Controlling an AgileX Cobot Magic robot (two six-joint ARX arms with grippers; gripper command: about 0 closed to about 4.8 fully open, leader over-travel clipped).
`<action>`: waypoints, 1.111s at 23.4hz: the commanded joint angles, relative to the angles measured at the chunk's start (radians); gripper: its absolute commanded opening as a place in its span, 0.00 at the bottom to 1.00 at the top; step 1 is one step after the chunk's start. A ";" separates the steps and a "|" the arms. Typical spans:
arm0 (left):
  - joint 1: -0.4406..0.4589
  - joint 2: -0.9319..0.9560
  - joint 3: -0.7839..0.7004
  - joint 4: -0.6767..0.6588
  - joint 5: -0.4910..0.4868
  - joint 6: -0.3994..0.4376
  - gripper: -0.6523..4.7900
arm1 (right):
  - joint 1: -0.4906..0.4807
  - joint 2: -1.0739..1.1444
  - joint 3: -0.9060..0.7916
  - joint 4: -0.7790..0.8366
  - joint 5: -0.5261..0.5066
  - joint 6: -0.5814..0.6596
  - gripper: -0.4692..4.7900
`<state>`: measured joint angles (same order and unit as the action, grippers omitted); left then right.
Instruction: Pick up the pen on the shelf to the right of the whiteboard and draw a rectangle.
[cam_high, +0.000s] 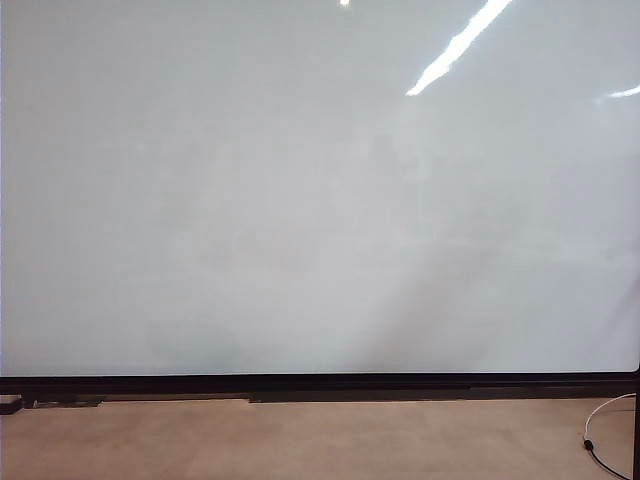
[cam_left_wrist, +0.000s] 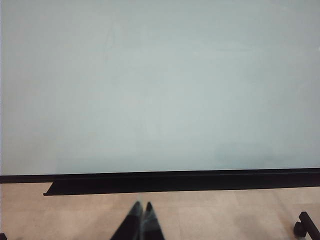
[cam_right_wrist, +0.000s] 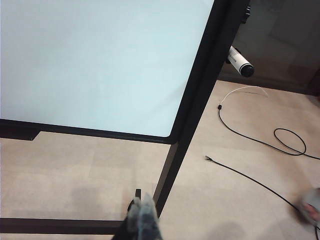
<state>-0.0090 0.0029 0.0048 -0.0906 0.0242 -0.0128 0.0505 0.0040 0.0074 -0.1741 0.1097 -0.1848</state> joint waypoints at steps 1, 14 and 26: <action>0.000 0.000 0.002 0.010 0.002 0.001 0.11 | 0.000 -0.003 -0.007 0.014 0.003 -0.003 0.08; 0.000 0.000 0.002 0.009 0.002 0.001 0.11 | 0.000 -0.003 -0.007 0.025 -0.009 0.012 0.08; 0.000 0.000 0.002 0.009 0.002 0.001 0.11 | 0.000 -0.002 -0.005 0.279 -0.164 0.161 0.21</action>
<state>-0.0090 0.0029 0.0048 -0.0906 0.0238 -0.0128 0.0513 0.0044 0.0074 0.0872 -0.0700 -0.0303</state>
